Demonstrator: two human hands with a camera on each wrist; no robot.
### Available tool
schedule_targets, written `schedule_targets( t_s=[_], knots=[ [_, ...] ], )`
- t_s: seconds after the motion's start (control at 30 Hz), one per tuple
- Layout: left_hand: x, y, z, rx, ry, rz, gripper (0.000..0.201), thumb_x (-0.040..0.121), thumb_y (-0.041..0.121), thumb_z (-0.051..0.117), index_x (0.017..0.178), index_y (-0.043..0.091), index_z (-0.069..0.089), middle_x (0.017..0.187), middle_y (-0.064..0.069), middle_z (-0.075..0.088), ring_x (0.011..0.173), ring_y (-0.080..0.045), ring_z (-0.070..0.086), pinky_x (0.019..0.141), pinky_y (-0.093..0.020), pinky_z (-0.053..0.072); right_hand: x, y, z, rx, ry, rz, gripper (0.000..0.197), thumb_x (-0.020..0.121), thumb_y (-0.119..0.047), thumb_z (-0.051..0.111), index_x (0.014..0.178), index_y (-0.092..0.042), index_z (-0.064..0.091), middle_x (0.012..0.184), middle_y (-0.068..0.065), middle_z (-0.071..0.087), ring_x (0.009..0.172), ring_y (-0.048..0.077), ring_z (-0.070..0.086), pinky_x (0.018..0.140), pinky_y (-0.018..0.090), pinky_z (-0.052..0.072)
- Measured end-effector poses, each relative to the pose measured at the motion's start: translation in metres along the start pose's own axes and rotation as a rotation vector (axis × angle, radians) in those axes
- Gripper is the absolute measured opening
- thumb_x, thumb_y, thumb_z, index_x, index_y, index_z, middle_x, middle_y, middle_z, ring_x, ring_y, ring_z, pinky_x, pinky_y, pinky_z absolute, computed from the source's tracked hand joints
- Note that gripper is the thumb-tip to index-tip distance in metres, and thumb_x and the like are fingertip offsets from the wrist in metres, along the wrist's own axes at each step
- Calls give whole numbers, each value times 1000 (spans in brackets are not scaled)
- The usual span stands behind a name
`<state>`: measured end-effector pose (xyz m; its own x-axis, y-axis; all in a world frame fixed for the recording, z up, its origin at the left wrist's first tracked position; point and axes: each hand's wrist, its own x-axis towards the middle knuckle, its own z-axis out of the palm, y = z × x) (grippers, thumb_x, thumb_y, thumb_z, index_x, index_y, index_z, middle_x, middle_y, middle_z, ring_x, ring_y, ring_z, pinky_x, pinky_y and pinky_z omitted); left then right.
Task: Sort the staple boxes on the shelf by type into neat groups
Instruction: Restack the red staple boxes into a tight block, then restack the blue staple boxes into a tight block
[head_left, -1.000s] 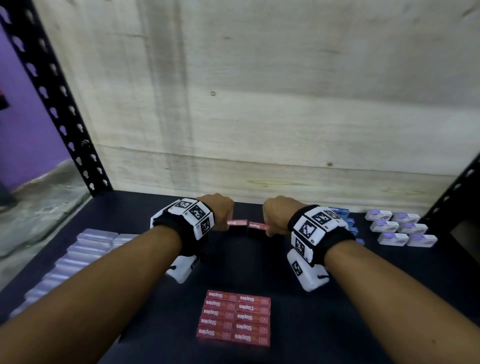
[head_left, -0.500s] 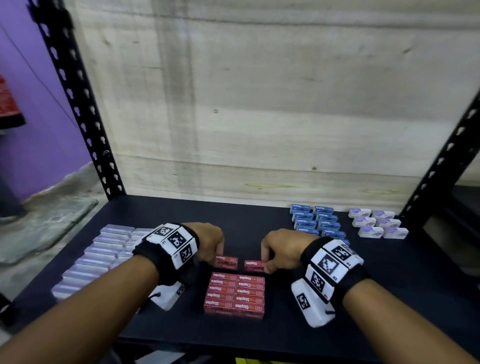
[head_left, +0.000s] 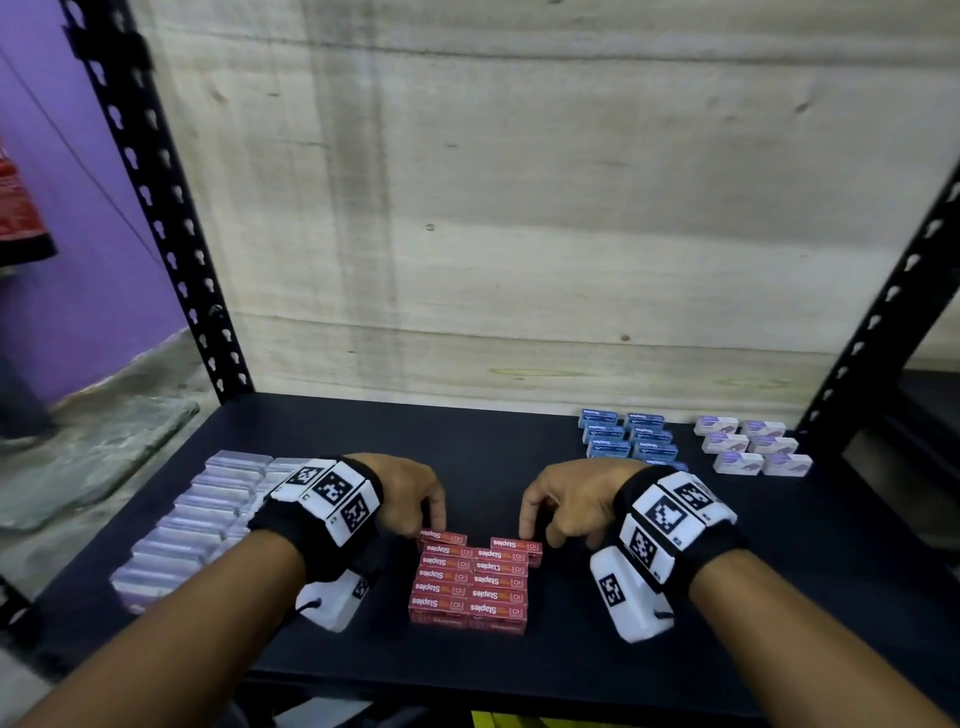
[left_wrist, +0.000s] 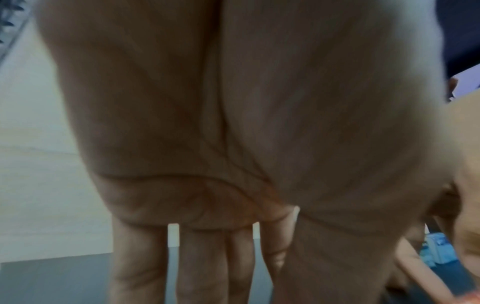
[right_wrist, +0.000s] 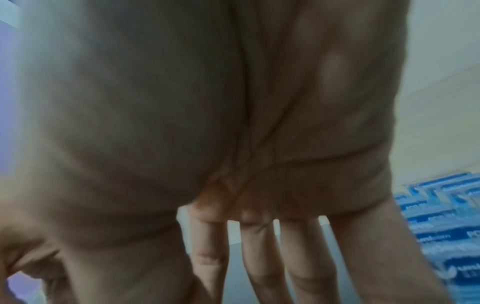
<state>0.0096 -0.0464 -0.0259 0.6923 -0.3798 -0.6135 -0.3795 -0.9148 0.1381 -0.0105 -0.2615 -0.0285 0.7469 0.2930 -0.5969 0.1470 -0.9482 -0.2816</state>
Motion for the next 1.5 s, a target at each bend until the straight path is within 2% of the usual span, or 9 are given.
schedule_targets(
  t_s=[0.1, 0.27, 0.57, 0.83, 0.97, 1.03, 1.17, 1.27, 1.5],
  knots=[
    [0, 0, 0, 1, -8, 7, 33, 92, 12, 57, 117, 31, 66, 112, 10, 61, 100, -9, 56, 80, -21, 44, 2, 0, -1, -56, 2, -21, 29, 90, -15, 68, 115, -29, 71, 94, -15, 58, 71, 2, 54, 46, 9, 44],
    [2, -1, 2, 6, -4, 19, 37, 91, 8, 55, 117, 32, 66, 117, 10, 61, 106, -11, 58, 81, -22, 45, 6, -2, -1, -70, 0, -40, 27, 90, -17, 70, 113, -30, 72, 107, -11, 61, 69, 1, 54, 43, 9, 41],
    [4, 3, 3, 23, 3, 46, 32, 92, 18, 59, 117, 38, 64, 119, 12, 60, 106, -9, 57, 82, -23, 44, 11, -9, -1, -77, -6, -63, 28, 91, -19, 69, 117, -30, 71, 87, -22, 52, 69, -1, 49, 55, 16, 39],
    [2, 5, 3, 16, 8, 32, 34, 91, 16, 58, 118, 37, 64, 120, 11, 60, 106, -9, 56, 85, -24, 46, 8, -11, -1, -81, -7, -58, 28, 92, -21, 68, 118, -32, 70, 98, -17, 55, 74, 2, 51, 59, 18, 44],
    [-8, 6, 2, -47, 34, 2, 38, 93, 14, 52, 125, 32, 61, 126, 10, 57, 106, -7, 52, 86, -21, 39, -1, -11, 3, 10, -19, -11, 39, 95, -25, 65, 133, -33, 58, 127, -1, 53, 88, 14, 63, 76, 33, 62],
    [-14, 6, 1, -53, 72, 8, 33, 95, 29, 56, 129, 31, 58, 130, 10, 56, 110, -7, 51, 90, -21, 36, -7, -10, 8, 75, 5, 4, 49, 92, -39, 67, 138, -30, 51, 133, 1, 52, 103, 22, 65, 82, 38, 61],
    [-21, 11, 3, -3, 88, 34, 60, 82, 54, 69, 135, 35, 48, 138, 7, 50, 124, -15, 50, 103, -32, 39, -20, -9, 19, -37, 60, -30, 82, 79, -69, 66, 145, -30, 37, 120, -9, 54, 105, 11, 55, 83, 24, 44],
    [-23, 22, 7, 61, 63, 80, 88, 66, 57, 81, 140, 35, 41, 138, 9, 49, 124, -15, 49, 105, -37, 41, -26, -12, 30, -116, 88, -42, 106, 67, -77, 69, 149, -24, 28, 141, -5, 45, 122, 16, 50, 101, 33, 44],
    [-23, 34, 20, 235, 80, 115, 89, 61, 46, 88, 137, 28, 44, 124, 12, 45, 116, -13, 47, 101, -38, 44, -33, -20, 46, -228, 134, -2, 99, 61, -76, 74, 135, -20, 38, 133, -2, 44, 115, 19, 52, 98, 45, 48]
  ],
)
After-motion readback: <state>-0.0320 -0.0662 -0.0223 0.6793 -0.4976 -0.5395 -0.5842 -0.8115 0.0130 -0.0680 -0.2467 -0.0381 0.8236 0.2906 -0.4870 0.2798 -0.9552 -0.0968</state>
